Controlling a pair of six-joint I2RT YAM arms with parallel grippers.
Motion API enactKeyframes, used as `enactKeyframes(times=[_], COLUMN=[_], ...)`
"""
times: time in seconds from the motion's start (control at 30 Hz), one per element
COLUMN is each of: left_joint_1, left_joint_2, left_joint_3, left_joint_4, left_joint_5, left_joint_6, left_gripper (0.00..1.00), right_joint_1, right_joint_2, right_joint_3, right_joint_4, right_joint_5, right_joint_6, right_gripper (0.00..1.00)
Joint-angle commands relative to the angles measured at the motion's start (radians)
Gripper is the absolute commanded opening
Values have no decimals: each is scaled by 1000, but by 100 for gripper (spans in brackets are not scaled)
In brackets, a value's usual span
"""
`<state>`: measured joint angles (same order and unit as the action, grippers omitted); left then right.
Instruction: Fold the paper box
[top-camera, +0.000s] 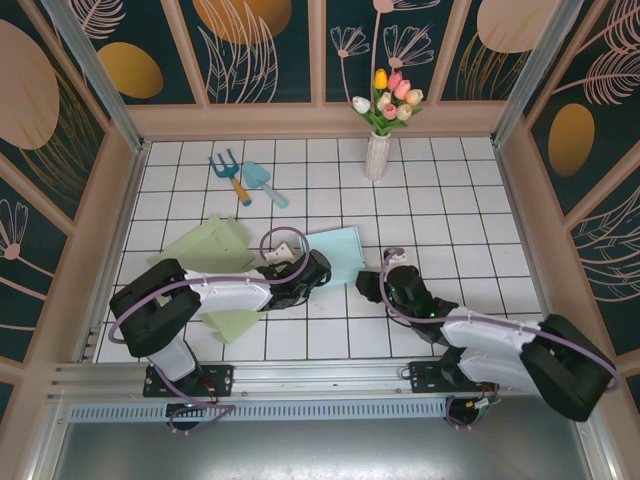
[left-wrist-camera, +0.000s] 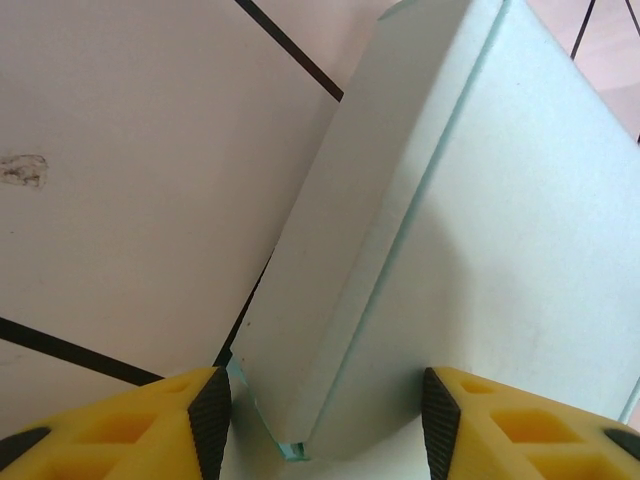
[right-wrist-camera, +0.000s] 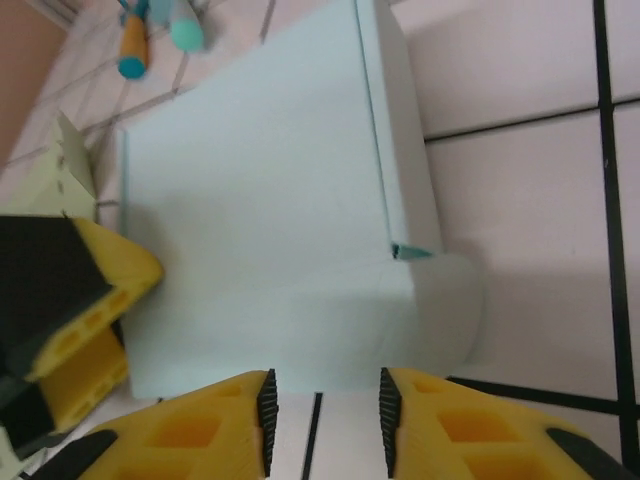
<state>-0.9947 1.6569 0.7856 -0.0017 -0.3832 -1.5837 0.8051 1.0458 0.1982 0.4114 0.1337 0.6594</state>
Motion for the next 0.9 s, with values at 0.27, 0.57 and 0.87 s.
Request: enactKeyframes(times=[0.27,0.57,0.87], left_joint_1=[3,2,2], left_joint_2=[51,83,66], left_joint_3=[-22,15,40], left_joint_4=[-170,-180,-205], left_joint_5=[23,34,23], left_joint_6=[7,21,31], left_gripper=[54,54,54], right_joint_1=[-52,-53,-52], right_joint_2=[35,200,181], right_joint_3=[35,90,127], right_joint_4=[-70,51,-17], right_joint_5=[8,-114,-154], right_joint_6=[-95,-139,-126], right_gripper=[49,49,42])
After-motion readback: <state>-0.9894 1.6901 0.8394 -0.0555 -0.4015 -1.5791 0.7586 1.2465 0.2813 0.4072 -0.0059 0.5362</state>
